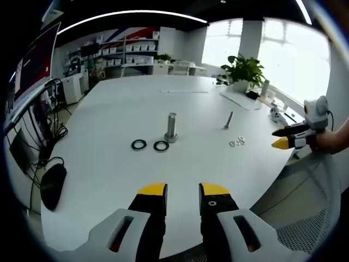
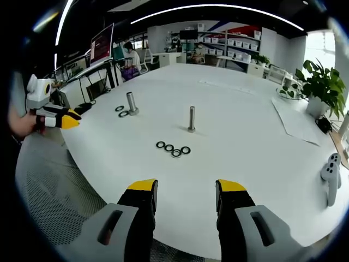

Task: Place the washer onto the threaded stud by aligning its center hole with the stud, sliding it down to the base, and recovering from edge contact or off-axis alignment until the washer reaches the visible bottom stop.

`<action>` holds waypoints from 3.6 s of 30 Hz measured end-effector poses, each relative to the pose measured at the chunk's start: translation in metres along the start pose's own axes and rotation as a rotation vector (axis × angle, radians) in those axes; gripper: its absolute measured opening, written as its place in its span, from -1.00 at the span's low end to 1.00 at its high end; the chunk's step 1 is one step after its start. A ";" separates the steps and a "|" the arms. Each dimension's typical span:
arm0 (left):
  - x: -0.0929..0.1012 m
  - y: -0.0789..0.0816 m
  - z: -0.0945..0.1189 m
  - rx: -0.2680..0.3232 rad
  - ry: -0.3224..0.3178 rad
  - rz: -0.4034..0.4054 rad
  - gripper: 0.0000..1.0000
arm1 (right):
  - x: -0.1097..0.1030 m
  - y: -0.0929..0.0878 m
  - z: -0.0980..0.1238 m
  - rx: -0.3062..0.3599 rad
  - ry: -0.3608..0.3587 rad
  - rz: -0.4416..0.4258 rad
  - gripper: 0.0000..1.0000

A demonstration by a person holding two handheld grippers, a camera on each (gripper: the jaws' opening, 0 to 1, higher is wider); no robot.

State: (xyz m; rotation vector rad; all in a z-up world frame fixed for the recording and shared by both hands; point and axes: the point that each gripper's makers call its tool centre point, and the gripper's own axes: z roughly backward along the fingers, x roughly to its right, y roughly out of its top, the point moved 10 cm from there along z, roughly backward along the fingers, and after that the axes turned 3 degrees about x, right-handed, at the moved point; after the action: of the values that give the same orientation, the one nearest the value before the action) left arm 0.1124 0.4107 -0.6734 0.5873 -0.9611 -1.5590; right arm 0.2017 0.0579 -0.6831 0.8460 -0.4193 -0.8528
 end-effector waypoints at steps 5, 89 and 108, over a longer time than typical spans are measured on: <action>0.000 0.000 0.000 -0.003 0.002 0.001 -0.58 | 0.001 0.000 0.000 -0.003 -0.001 -0.004 -0.09; -0.002 -0.003 -0.001 -0.036 0.027 -0.007 -0.63 | 0.002 -0.001 0.000 0.011 0.004 -0.028 -0.09; -0.007 -0.010 -0.004 -0.106 0.069 0.018 -0.60 | 0.002 0.004 0.003 0.067 0.025 -0.059 -0.09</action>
State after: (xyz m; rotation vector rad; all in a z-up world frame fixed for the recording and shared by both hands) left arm 0.1120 0.4166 -0.6845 0.5523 -0.8242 -1.5533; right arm 0.2029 0.0557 -0.6780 0.9339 -0.4042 -0.8859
